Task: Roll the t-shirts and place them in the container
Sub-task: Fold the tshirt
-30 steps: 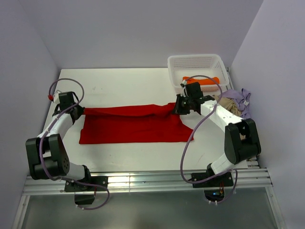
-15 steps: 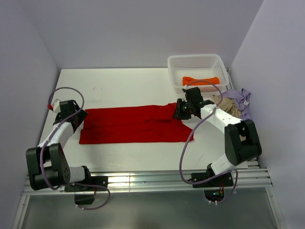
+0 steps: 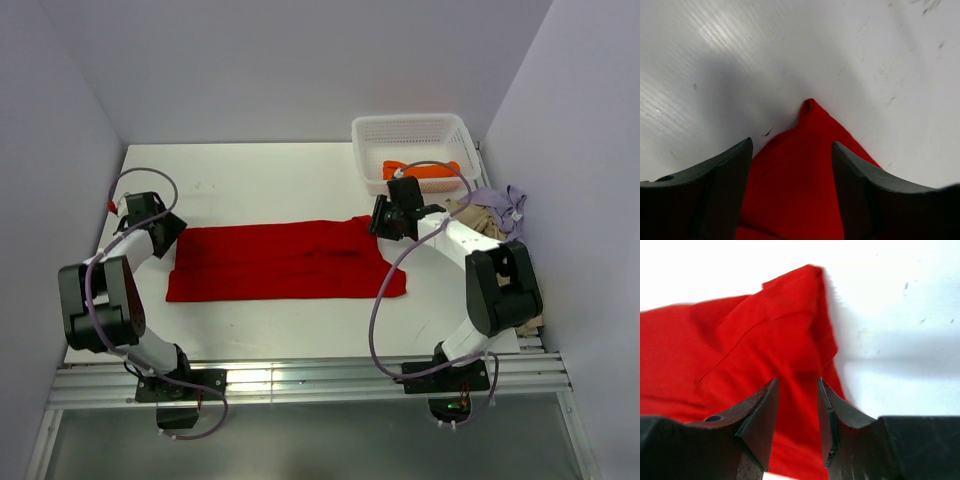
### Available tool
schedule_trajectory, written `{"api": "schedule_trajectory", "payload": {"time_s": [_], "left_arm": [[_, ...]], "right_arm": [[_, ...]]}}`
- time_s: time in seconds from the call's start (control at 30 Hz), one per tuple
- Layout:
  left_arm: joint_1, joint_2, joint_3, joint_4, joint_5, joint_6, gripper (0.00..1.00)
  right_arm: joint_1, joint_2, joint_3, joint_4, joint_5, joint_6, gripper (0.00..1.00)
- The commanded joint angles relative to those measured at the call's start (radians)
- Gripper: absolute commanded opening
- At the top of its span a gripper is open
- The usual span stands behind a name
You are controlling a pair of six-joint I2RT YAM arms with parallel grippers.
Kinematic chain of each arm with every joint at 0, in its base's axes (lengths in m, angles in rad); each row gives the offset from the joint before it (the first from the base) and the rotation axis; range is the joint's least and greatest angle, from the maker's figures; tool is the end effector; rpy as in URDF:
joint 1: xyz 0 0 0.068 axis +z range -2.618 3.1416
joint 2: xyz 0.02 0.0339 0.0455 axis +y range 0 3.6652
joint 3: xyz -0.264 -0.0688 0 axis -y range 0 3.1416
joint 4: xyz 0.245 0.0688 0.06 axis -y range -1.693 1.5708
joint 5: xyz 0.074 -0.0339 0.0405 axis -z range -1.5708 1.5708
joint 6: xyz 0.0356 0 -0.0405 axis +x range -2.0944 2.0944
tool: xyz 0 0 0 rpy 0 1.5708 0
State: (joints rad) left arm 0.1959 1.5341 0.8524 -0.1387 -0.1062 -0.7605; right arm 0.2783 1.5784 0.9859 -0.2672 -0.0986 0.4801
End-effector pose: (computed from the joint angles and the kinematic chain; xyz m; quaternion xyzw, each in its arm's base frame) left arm 0.3062 0.0646 0.1895 -0.4448 0.8159 -0.0545 0.3652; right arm 0.3165 0.0941 0.2075 0.0772 0.9333 0.1716 0.3059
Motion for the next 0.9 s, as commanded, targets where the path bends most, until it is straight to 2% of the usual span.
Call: {"api": "schedule_trajectory", "payload": {"time_s": [0.0,0.23,0.43,0.5,0.53,0.63,0.7,0.77,0.87], "left_arm": [[0.002,0.064,0.056,0.022,0.051,0.023,0.69],[0.0,0.179,0.122,0.017,0.076,0.02,0.64],[0.0,0.228,0.151,0.019,0.072,0.007,0.61],[-0.003,0.242,0.162,0.018,0.072,0.004,0.51],[-0.004,0.247,0.166,0.014,0.072,0.004,0.4],[-0.015,0.265,0.183,0.004,0.059,-0.002,0.29],[-0.023,0.268,0.188,0.001,0.05,-0.01,0.18],[-0.024,0.268,0.2,-0.007,0.034,-0.011,0.0],[-0.023,0.277,0.243,-0.051,0.011,0.001,0.0]], "right_arm": [[-0.008,0.051,0.045,0.063,0.092,0.029,0.44],[-0.005,0.132,0.094,0.08,0.079,0.035,0.43],[-0.004,0.12,0.077,0.109,0.091,0.032,0.43],[-0.004,0.118,0.077,0.112,0.085,0.026,0.43],[-0.004,0.12,0.08,0.112,0.082,0.022,0.42],[-0.001,0.126,0.091,0.103,0.088,0.015,0.41],[0.012,0.117,0.096,0.095,0.112,0.011,0.41],[0.025,0.106,0.099,0.088,0.18,-0.003,0.42],[0.056,0.081,0.109,0.082,0.253,-0.024,0.43]]}}
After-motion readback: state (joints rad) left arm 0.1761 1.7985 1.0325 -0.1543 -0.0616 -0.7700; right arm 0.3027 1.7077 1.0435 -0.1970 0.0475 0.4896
